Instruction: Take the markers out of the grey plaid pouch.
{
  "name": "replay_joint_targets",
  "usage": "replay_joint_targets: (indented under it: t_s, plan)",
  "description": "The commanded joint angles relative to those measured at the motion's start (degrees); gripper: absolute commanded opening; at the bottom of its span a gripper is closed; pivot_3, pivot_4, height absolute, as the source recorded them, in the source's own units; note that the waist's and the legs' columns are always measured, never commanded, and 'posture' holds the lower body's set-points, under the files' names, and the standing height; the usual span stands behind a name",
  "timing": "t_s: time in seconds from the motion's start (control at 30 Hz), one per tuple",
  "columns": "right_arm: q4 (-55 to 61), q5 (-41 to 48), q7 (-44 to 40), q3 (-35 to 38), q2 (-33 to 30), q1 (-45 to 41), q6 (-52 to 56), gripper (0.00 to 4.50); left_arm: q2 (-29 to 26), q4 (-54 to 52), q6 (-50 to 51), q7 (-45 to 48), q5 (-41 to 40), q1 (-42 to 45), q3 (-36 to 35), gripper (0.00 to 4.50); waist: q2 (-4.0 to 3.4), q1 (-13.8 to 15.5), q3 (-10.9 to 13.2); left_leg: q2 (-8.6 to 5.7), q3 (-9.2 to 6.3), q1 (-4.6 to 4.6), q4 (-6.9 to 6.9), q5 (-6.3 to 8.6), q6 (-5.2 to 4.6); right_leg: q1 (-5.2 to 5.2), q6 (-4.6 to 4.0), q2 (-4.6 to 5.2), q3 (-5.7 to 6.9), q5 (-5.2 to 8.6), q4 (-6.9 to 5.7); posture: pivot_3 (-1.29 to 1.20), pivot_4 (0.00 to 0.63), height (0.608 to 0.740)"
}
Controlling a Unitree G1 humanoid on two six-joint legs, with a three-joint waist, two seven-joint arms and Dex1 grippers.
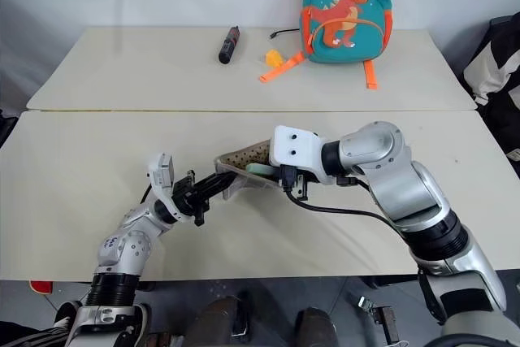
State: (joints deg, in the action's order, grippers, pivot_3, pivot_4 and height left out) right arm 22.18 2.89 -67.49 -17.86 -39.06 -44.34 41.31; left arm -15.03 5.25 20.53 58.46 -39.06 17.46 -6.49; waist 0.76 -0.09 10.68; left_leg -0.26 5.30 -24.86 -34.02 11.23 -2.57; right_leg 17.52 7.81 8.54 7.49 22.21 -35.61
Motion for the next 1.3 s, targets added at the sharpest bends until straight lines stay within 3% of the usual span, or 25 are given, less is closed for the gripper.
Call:
replay_joint_targets:
  t_s: [0.03,0.23,0.37,0.6,0.73,1.0,1.13,1.3]
  plan:
    - [-0.36,3.35,1.95,3.87,1.04,-1.72,0.67,0.49,-0.21,-0.79,-0.58,0.20,0.06,-0.41,-0.13,0.00,0.00,-0.03,0.00,0.00,0.01,0.00,-0.01,0.00,0.00,0.00,0.00,0.00,0.03,0.00,0.00,0.00,0.150,0.740]
    - [-4.16,15.25,11.89,17.89,12.36,-8.75,7.48,0.49,-0.58,-0.08,-1.41,-0.02,0.29,-0.06,-1.03,0.00,-0.01,-0.31,0.01,0.02,0.00,-0.02,-0.01,-0.02,0.00,0.04,0.00,-0.08,0.12,0.00,-0.06,0.00,0.150,0.740]
    - [-6.03,19.18,17.23,23.05,14.45,-12.13,10.52,0.49,-1.40,-0.06,-1.58,0.35,-0.05,-0.11,-1.84,0.00,-0.01,0.05,0.01,-0.01,-0.09,-0.09,-0.02,-0.03,0.00,0.05,0.00,-0.09,0.09,0.00,-0.26,0.00,0.150,0.740]
    - [-9.79,16.49,16.46,20.21,0.05,-8.81,10.80,0.49,-7.73,1.37,-2.12,0.80,-0.75,1.10,-7.68,0.00,-0.01,-0.08,0.01,-0.08,-0.07,-0.24,-0.02,-0.03,-0.06,0.18,0.02,-0.09,0.12,-0.01,-0.20,0.00,0.150,0.740]
    - [-4.99,14.02,15.15,14.63,-8.98,2.86,11.77,0.49,-9.41,1.64,-1.69,0.15,-1.72,0.76,-10.62,0.00,0.00,-0.10,0.01,-0.03,-0.02,-0.21,0.05,-0.02,-0.06,0.15,0.02,-0.06,0.13,-0.01,-0.14,0.00,0.150,0.740]
    - [-2.10,13.93,19.28,11.14,-10.49,17.17,16.00,0.49,-7.28,0.16,0.83,-1.54,-4.24,-1.76,-11.56,0.00,-0.01,-0.07,0.02,-0.02,0.00,-0.24,0.02,-0.02,-0.07,0.15,0.02,-0.03,0.13,-0.01,0.00,0.00,0.150,0.740]
    - [-5.88,13.51,20.78,10.82,-8.48,17.94,14.27,0.49,-7.93,0.49,2.06,-1.80,-4.90,-1.54,-11.94,0.00,0.03,0.10,-0.01,-0.03,-0.04,-0.20,-0.03,-0.01,-0.06,0.08,0.02,0.02,0.07,-0.01,0.07,0.00,0.150,0.740]
    - [-9.53,12.64,21.02,10.09,-6.98,17.40,10.26,2.07,-8.20,0.56,3.64,-4.78,-5.47,-1.01,-13.23,0.00,0.05,0.03,-0.02,-0.03,-0.03,-0.22,-0.05,-0.02,-0.05,0.10,0.02,0.02,0.05,-0.01,0.07,0.00,0.150,0.740]
